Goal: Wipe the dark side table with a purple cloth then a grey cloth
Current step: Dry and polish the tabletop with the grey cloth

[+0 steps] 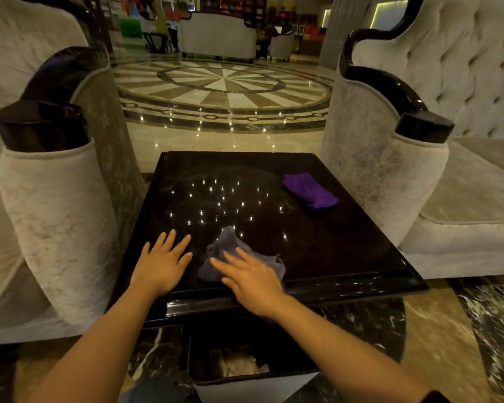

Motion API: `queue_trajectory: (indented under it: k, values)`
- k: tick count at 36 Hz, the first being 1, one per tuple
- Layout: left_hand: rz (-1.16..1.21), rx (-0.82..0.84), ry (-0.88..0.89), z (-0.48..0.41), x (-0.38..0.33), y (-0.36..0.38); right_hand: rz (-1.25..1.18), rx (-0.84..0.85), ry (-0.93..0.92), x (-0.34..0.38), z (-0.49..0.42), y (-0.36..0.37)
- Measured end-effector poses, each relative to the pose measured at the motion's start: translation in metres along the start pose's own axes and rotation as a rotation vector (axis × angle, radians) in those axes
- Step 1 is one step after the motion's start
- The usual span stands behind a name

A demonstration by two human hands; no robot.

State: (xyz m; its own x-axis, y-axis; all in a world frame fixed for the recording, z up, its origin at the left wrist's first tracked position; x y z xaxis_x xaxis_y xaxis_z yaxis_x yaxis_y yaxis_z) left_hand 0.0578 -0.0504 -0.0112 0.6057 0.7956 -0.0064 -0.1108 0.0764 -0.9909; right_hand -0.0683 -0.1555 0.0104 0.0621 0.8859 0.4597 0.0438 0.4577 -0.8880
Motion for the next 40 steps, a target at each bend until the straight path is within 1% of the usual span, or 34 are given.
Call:
queue_trajectory:
  k: [5,9,12,15,18,20,23,26,27,29,31,36,40]
  values:
    - [-0.029,0.019,0.006,-0.002,0.0,0.003,-0.086,-0.038,-0.135,0.032,0.014,0.012]
    - [-0.041,0.022,0.013,-0.003,0.001,0.004,-0.199,-0.045,-0.182,0.04,0.015,0.004]
    - [-0.042,0.017,0.013,-0.003,0.002,0.004,-0.382,-0.135,-0.138,0.031,0.013,-0.021]
    - [-0.022,0.017,0.011,-0.004,0.003,0.005,-0.469,-0.307,-0.035,0.007,0.009,-0.062]
    - [-0.009,0.014,0.004,-0.004,0.003,0.006,-0.446,-0.474,0.031,-0.018,0.005,-0.107]
    - [-0.005,0.013,-0.001,-0.003,0.004,0.006,-0.373,-0.558,0.064,-0.035,0.0,-0.132]
    - [-0.011,0.017,-0.004,-0.003,0.004,0.005,-0.185,-0.607,0.125,-0.059,-0.015,-0.152]
    - [-0.013,0.019,-0.003,-0.002,0.005,0.004,0.026,-0.545,0.181,-0.081,-0.035,-0.148]
    - [-0.012,0.02,-0.003,-0.002,0.005,0.004,0.071,-0.488,0.217,-0.092,-0.042,-0.14]
    - [-0.008,0.023,-0.004,-0.002,0.005,0.005,0.139,-0.321,0.321,-0.119,-0.052,-0.116]
    - [-0.001,0.024,-0.005,-0.003,0.005,0.006,0.132,-0.188,0.416,-0.146,-0.054,-0.091]
    - [-0.005,0.033,-0.005,-0.002,0.004,0.007,0.069,-0.147,0.504,-0.168,-0.065,-0.08]
    - [-0.007,0.028,-0.011,-0.004,0.003,0.005,0.055,-0.119,0.495,-0.168,-0.085,-0.08]
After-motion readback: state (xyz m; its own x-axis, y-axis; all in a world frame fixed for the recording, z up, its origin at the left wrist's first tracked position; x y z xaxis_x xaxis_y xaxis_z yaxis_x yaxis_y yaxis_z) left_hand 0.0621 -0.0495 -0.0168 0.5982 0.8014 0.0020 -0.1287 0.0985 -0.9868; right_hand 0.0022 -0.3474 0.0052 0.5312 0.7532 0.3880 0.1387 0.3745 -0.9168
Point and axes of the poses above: each hand's wrist, its own z-axis away from the middle knuckle, its own y-axis out of the palm, x = y × z, the point moved 8 cm from there along -z, towards the middle knuckle, and after that the axes turned 10 degrees about -z, right-handed, at the moved point
